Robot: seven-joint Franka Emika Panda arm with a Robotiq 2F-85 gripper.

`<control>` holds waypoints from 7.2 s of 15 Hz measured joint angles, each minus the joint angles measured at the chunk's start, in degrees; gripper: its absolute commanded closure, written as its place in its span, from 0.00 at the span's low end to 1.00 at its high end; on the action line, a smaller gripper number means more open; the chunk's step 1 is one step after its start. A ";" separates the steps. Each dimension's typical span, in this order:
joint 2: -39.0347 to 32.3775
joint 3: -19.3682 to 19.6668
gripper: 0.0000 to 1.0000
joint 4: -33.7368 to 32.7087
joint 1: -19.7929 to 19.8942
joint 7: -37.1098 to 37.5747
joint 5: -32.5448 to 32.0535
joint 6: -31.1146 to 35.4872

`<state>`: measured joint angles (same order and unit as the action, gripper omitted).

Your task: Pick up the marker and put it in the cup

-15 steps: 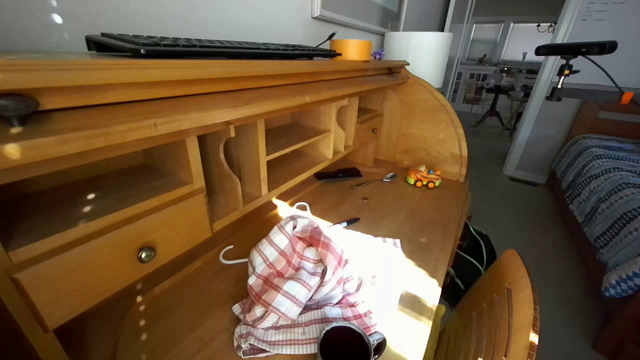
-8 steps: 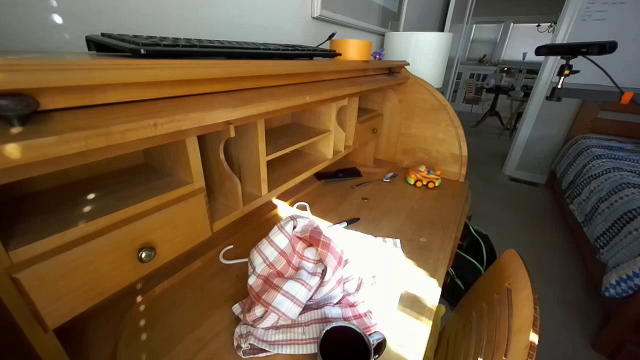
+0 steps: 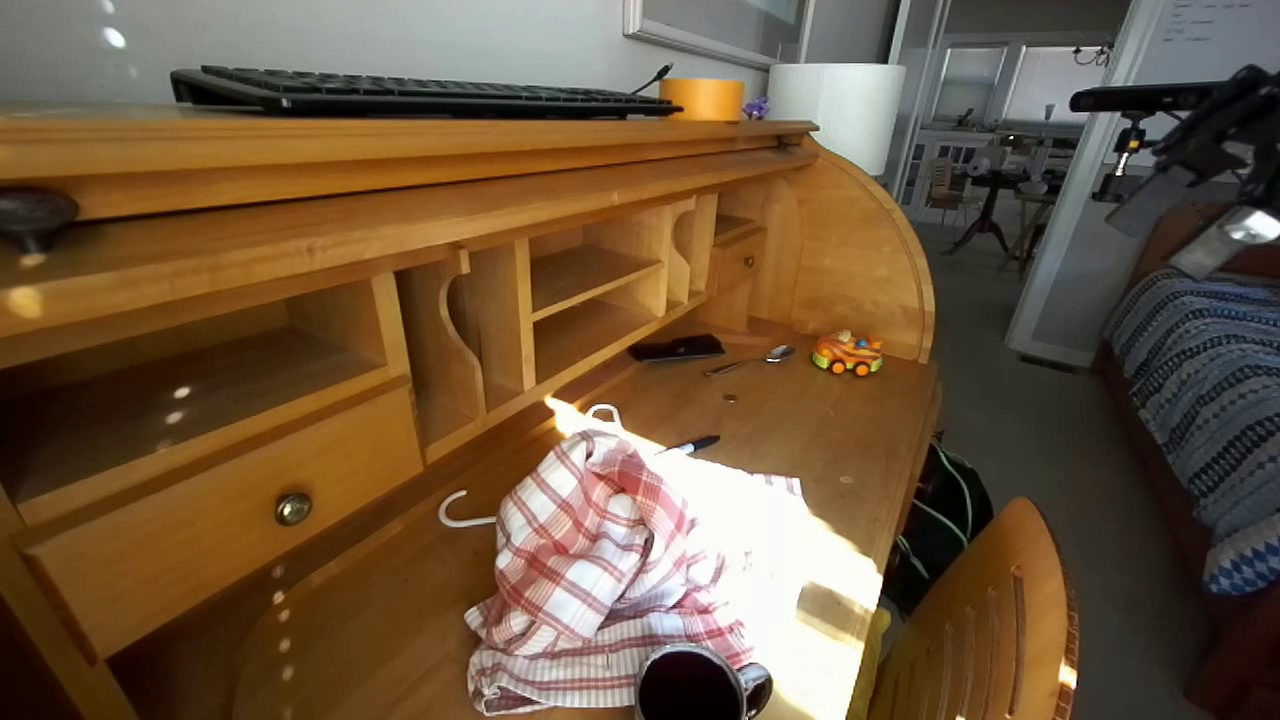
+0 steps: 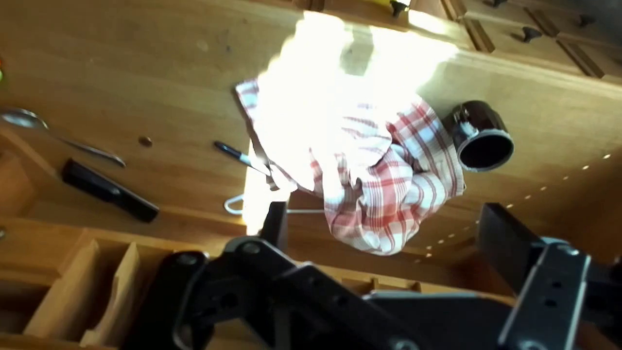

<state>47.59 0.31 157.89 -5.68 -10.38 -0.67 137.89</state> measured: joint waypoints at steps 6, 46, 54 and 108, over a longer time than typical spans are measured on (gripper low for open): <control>-17.58 14.73 0.00 0.24 -12.13 -21.07 1.92 23.76; -41.34 112.56 0.00 -17.67 -94.52 -73.20 -2.41 27.64; -34.22 130.56 0.00 -24.68 -110.31 -50.50 -26.74 24.69; 20.80 126.43 0.66 -74.79 -127.18 -32.26 -60.46 -6.91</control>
<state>68.39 126.75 83.10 -132.86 -42.64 -61.12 130.98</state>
